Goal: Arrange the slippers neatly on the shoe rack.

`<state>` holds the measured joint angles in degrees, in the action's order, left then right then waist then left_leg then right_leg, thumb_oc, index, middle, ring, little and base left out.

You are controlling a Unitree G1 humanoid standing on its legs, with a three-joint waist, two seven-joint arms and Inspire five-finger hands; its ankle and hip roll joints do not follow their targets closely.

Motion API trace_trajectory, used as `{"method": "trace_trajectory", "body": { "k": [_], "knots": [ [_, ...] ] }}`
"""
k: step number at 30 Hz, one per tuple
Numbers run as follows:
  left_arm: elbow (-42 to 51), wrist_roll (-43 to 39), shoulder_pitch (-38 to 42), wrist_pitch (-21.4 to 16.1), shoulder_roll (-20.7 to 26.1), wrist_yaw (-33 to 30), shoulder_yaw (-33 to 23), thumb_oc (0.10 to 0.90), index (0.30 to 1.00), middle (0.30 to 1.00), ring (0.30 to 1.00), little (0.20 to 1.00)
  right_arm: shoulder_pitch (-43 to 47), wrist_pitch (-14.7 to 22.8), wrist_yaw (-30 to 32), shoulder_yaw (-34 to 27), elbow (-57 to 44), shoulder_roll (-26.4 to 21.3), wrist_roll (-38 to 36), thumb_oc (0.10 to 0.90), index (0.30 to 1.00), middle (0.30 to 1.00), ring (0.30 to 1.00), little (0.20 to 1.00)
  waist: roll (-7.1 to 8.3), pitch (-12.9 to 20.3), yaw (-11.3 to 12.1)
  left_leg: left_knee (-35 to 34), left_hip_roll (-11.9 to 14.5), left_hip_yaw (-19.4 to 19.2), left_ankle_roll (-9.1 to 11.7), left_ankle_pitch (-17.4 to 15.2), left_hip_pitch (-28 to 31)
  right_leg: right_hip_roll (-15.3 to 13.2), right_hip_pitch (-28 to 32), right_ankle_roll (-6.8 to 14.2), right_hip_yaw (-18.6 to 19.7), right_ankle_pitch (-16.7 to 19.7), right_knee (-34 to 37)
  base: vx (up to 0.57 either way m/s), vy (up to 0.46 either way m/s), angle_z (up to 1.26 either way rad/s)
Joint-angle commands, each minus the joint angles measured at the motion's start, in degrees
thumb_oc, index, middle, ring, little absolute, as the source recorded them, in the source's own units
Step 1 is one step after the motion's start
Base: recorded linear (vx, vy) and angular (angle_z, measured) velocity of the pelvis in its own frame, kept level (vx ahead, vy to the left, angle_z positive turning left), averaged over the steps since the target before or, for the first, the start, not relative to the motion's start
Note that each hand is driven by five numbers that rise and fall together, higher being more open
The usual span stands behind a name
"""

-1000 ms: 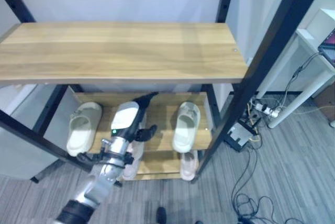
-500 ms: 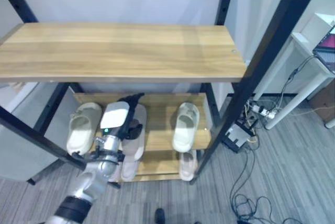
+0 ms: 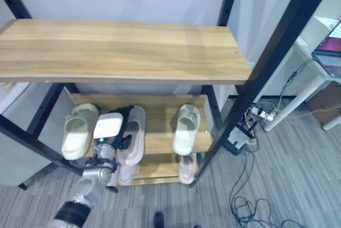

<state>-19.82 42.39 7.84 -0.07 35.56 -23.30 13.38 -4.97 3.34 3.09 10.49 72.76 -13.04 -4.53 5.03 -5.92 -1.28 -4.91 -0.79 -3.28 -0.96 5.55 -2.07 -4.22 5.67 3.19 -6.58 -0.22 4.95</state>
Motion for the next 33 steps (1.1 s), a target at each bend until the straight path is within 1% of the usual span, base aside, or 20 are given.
{"method": "trace_trajectory", "body": {
  "k": [1, 2, 3, 4, 8, 12, 14, 16, 17, 19, 20, 21, 22, 23, 24, 25, 27, 30, 33],
  "knots": [
    [-5.48, 5.35, 13.05, 3.63, 1.84, -6.83, -0.11, 0.8, 0.9, 0.9, 0.9, 0.9, 1.34, 0.21, 1.55, 1.7, 1.23, -4.35, 1.07, 0.8, 0.9, 0.9, 0.9, 0.9, -1.99, -0.22, 0.15, -0.09, -0.04, -0.7, 0.91, -7.84, 3.75, -0.85, -1.59, 5.08, 1.36, 0.54, -0.15, -0.01, 0.034, -0.08],
    [-7.27, 5.2, 15.21, 4.55, 1.76, -7.29, 0.74, 0.8, 0.9, 0.9, 0.9, 0.9, 1.71, 0.21, 1.66, 1.95, 1.28, -4.6, 0.94, 0.8, 0.9, 0.9, 0.9, 0.9, -2.11, -0.21, -0.11, -0.09, -0.05, -0.81, 0.89, -7.81, 3.61, -0.83, -1.77, 5.09, 1.49, 0.62, -0.22, -0.01, 0.017, -0.16],
    [-8.67, 5.31, 16.98, 5.2, 1.73, -8.15, 1.46, 0.634, 0.651, 0.651, 0.651, 0.651, 2.2, 0.27, 1.91, 2.03, 1.52, -4.68, 0.93, 0.8, 0.9, 0.9, 0.9, 0.9, -2.16, -0.31, -0.12, -0.09, -0.06, -0.88, 0.87, -7.81, 3.45, -0.88, -1.96, 5.15, 1.56, 0.68, -0.24, -0.01, 0.016, -0.18],
    [-9.16, 5.48, 17.33, 5.52, 1.54, -7.9, 1.67, 0.4, 0.3, 0.3, 0.3, 0.3, 2.32, 0.32, 1.96, 2.11, 1.6, -4.73, 0.84, 0.8, 0.9, 0.9, 0.9, 0.9, -2.19, -0.32, -0.18, -0.09, -0.1, -0.87, 0.83, -7.82, 3.44, -0.88, -1.97, 5.16, 1.69, 0.66, -0.24, 0.0, 0.014, -0.14],
    [-7.78, 5.5, 17.07, 5.49, 1.02, -7.38, 1.32, 0.4, 0.3, 0.3, 0.3, 0.3, 2.42, 0.37, 2.03, 1.89, 1.7, -4.85, 0.42, 0.8, 0.9, 0.9, 0.9, 0.9, -2.34, -0.26, -0.14, -0.09, -0.21, -1.04, 0.72, -8.02, 3.71, -0.95, -1.85, 5.15, 1.99, 0.55, -0.24, 0.01, 0.004, -0.08],
    [-4.23, 3.73, 12.95, 3.7, -0.5, -7.18, -1.0, 0.4, 0.3, 0.3, 0.3, 0.3, 1.79, 0.03, 1.58, 1.2, 2.17, -4.64, 0.15, 0.8, 0.9, 0.9, 0.9, 0.9, -2.55, 0.08, 0.0, -0.09, -0.23, -1.14, 0.71, -8.39, 4.62, -1.03, -1.14, 5.0, 1.95, 0.24, -0.22, 0.01, -0.005, -0.07],
    [-3.73, 3.22, 12.3, 3.41, -0.66, -7.24, -1.38, 0.4, 0.3, 0.3, 0.3, 0.3, 1.62, -0.03, 1.5, 1.16, 2.31, -4.59, 0.17, 0.8, 0.9, 0.9, 0.9, 0.9, -2.61, 0.11, 0.04, -0.09, -0.23, -1.12, 0.7, -8.42, 4.77, -1.02, -0.95, 4.97, 1.93, 0.15, -0.23, 0.0, 0.0, 0.0],
    [-2.92, 2.87, 9.2, 2.66, -1.64, -7.03, -1.27, 0.4, 0.3, 0.3, 0.3, 0.3, 4.63, -0.22, 1.56, 2.55, 1.14, -3.05, -1.2, 0.8, 0.9, 0.9, 0.9, 0.9, -2.67, 0.6, 0.92, -0.09, -0.2, -0.72, 0.7, -8.48, 5.1, -1.01, -0.54, 4.76, 1.64, -0.11, -0.17, 0.02, -0.02, 0.0],
    [-1.48, 1.09, 8.11, 1.87, -2.57, -7.34, -1.42, 0.4, 0.3, 0.3, 0.3, 0.3, 4.21, -0.03, 1.76, 2.89, 0.58, -2.29, -0.83, 0.8, 0.9, 0.9, 0.9, 0.9, -2.74, 1.11, 1.13, -0.09, -0.17, -0.59, 0.74, -8.6, 5.46, -1.02, -0.14, 4.69, 1.45, -0.27, -0.07, 0.04, -0.046, 0.03],
    [-0.33, -0.57, 7.37, 0.98, -2.69, -7.15, -2.15, 0.4, 0.3, 0.3, 0.3, 0.3, 3.47, -0.16, 1.91, 2.67, 0.44, -2.05, -0.61, 0.8, 0.9, 0.9, 0.9, 0.9, -2.84, 1.43, 1.05, -0.09, -0.14, -0.54, 0.77, -8.7, 5.82, -1.0, 0.15, 4.67, 1.47, -0.33, -0.04, 0.0, -0.038, 0.09],
    [0.74, -1.6, 6.56, 0.37, -2.71, -7.15, -2.89, 0.4, 0.3, 0.3, 0.3, 0.3, 3.24, -0.2, 1.98, 2.52, 0.28, -2.01, -0.47, 0.8, 0.9, 0.9, 0.9, 0.9, -2.87, 1.48, 1.06, -0.09, -0.09, -0.62, 0.75, -8.14, 5.71, -1.01, 0.0, 4.56, 1.5, 0.11, -0.07, 0.0, -0.022, 0.08],
    [0.83, -1.61, 6.43, 0.37, -2.7, -7.09, -2.94, 0.4, 0.3, 0.3, 0.3, 0.3, 3.19, -0.21, 1.98, 2.56, 0.29, -2.01, -0.47, 0.8, 0.9, 0.9, 0.9, 0.9, -2.89, 1.6, 1.04, -0.09, -0.09, -0.55, 0.77, -8.68, 5.96, -1.01, 0.26, 4.63, 1.52, -0.32, -0.04, 0.0, 0.0, 0.0],
    [2.41, -2.43, 5.14, -0.19, -2.69, -7.15, -3.83, 0.4, 0.3, 0.3, 0.3, 0.3, 3.05, -0.21, 2.08, 2.29, 0.13, -1.83, -0.5, 0.8, 0.9, 0.9, 0.9, 0.9, -2.91, 1.67, 1.07, -0.09, -0.04, -0.6, 0.76, -8.7, 6.12, -1.01, 0.36, 4.61, 1.56, -0.35, -0.05, -0.01, -0.045, -0.03],
    [6.07, -3.63, 2.16, -1.55, -2.82, -7.15, -5.82, 0.4, 0.3, 0.3, 0.3, 0.3, 2.88, -0.08, 2.24, 1.74, -0.25, -1.45, -0.62, 0.8, 0.9, 0.9, 0.9, 0.9, -2.91, 1.69, 1.41, -0.09, 0.05, -0.73, 0.79, -8.15, 6.04, -0.98, 0.27, 4.45, 1.49, 0.03, -0.04, -0.01, -0.064, -0.01],
    [8.84, -4.3, -0.08, -2.46, -2.97, -6.88, -7.29, 0.4, 0.3, 0.3, 0.3, 0.3, 2.74, -0.03, 2.37, 1.65, -0.48, -1.18, -0.62, 0.8, 0.9, 0.9, 0.9, 0.9, -2.95, 1.86, 1.58, -0.09, 0.11, -0.65, 0.83, -8.7, 6.54, -0.95, 0.79, 4.47, 1.43, -0.49, -0.01, -0.04, -0.069, -0.04],
    [10.83, -5.45, -2.26, -3.19, -3.23, -7.24, -8.89, 0.4, 0.3, 0.3, 0.3, 0.3, 2.66, 0.03, 2.44, 1.25, -0.75, -1.06, -0.8, 0.8, 0.9, 0.9, 0.9, 0.9, -2.95, 1.81, 1.97, -0.09, 0.17, -0.64, 0.82, -8.11, 6.4, -0.86, 0.62, 4.3, 1.36, -0.09, -0.03, -0.01, -0.055, -0.03],
    [14.72, -8.27, -6.48, -4.53, -4.19, -7.36, -12.12, 0.4, 0.3, 0.3, 0.3, 0.3, 2.37, 0.17, 2.51, 1.1, -1.47, -0.99, -1.18, 0.8, 0.9, 0.9, 0.9, 0.9, -3.01, 1.95, 2.54, -0.09, 0.35, -0.43, 0.79, -8.1, 6.82, -0.72, 0.92, 4.11, 1.39, -0.18, 0.01, -0.03, -0.059, -0.02],
    [17.83, -11.15, -11.53, -6.47, -4.82, -8.21, -15.61, 0.4, 0.3, 0.3, 0.3, 0.3, 2.09, 0.41, 2.48, 0.79, -2.05, -1.1, -1.54, 0.8, 0.9, 0.9, 0.9, 0.9, -2.98, 2.0, 3.5, -0.09, 0.5, -0.02, 0.83, -8.03, 7.41, -0.52, 1.53, 3.79, 1.35, -0.57, 0.04, -0.02, -0.061, 0.03],
    [19.4, -13.33, -16.21, -8.45, -5.85, -8.14, -17.56, 0.4, 0.3, 0.3, 0.3, 0.3, 1.79, 0.46, 2.22, 0.93, -2.05, -0.82, -1.67, 0.8, 0.9, 0.9, 0.9, 0.9, -2.91, 2.08, 4.42, -0.09, 0.76, 0.48, 0.87, -7.83, 8.01, -0.36, 2.19, 3.45, 1.09, -0.96, -0.02, -0.01, -0.066, 0.04]
  ]
}}
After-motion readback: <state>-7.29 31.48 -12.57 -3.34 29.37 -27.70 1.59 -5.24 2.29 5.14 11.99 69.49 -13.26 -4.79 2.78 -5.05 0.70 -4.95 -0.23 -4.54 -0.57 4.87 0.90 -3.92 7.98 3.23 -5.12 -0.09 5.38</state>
